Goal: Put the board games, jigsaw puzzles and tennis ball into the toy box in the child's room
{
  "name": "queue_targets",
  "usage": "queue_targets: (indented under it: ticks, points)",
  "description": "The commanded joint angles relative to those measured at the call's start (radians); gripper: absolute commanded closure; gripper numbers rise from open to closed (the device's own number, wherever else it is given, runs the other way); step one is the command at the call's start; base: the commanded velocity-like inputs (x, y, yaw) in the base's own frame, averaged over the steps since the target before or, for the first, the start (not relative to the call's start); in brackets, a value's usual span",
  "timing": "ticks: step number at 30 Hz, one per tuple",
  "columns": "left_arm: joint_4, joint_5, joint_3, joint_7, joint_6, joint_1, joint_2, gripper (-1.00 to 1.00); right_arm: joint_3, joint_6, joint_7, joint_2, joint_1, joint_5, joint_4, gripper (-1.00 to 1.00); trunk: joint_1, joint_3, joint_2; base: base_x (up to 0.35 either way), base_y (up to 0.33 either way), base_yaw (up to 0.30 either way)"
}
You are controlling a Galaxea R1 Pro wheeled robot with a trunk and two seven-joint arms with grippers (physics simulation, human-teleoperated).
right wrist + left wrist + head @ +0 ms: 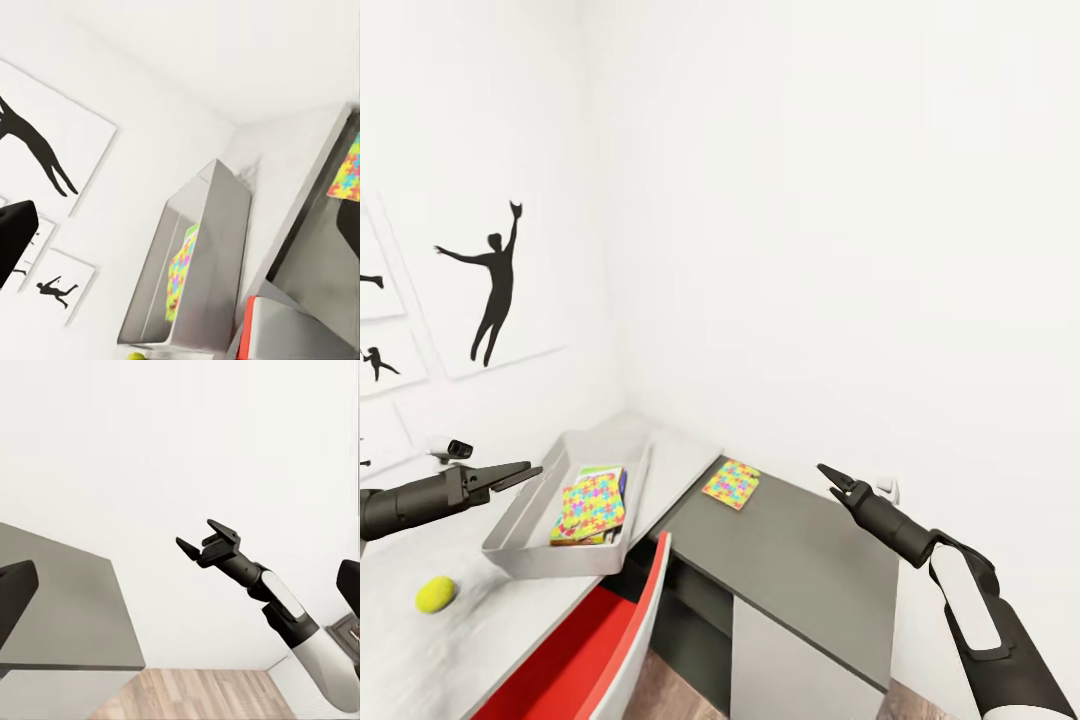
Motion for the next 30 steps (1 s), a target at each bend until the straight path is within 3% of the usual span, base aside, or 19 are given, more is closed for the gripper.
queue_targets:
  ticks: [1, 30]
  points:
    - [0.0, -0.001, 0.0, -0.004, 0.011, 0.0, 0.0, -1.0, -0.001, 0.007, 0.001, 0.0, -0.001, -0.003, 0.001, -1.0, 0.0, 0.0, -0.001, 0.0, 0.0, -0.282]
    - [0.0, -0.002, 0.0, -0.004, 0.009, 0.0, 0.0, -1.0, -0.002, 0.007, 0.001, 0.0, -0.001, -0.002, 0.004, -1.0, 0.0, 0.01, -0.001, 0.0, 0.0, -0.282]
